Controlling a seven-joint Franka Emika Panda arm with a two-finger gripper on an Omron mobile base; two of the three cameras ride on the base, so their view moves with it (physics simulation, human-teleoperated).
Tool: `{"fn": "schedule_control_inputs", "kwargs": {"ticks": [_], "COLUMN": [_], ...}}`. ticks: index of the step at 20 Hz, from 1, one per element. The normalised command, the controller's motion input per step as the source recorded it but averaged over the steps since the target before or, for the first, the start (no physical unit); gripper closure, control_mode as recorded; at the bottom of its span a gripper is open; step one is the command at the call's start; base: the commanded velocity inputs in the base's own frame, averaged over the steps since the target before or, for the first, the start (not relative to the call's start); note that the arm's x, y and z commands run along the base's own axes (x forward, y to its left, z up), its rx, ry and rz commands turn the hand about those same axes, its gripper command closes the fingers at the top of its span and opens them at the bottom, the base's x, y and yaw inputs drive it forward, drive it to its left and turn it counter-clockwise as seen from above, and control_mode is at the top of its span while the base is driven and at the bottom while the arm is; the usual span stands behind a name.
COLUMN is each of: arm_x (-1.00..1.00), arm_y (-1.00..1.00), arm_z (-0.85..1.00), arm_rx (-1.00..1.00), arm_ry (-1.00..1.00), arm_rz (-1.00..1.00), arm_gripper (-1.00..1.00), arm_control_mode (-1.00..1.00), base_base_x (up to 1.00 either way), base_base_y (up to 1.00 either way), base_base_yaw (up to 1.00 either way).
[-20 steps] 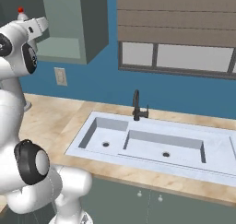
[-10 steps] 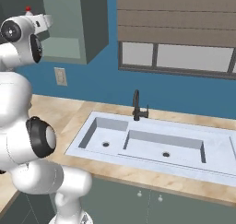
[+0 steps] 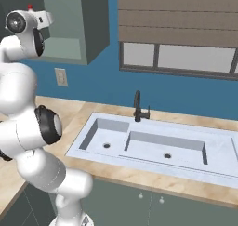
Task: Sort all alcoholic drinks to one cabinet, and non-alcoholic drinks to the other.
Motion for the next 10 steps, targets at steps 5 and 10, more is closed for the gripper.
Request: {"fn": "schedule_control_inputs", "kwargs": {"ticks": [5,10], "arm_x": [0.15,0.11], "arm_y": [0.06,0.00], "arm_z": [-0.07,-0.24], "arm_rx": [0.06,0.06], "arm_ry": [0.00,0.00], "arm_rz": [0.00,0.00], "arm_gripper": [1.00,1.00], "arm_control_mode": [-1.00,-1.00], "base_base_x": [0.00,0.00], "base_base_y": [0.00,0.00], "base_base_yaw": [0.00,0.00]}}
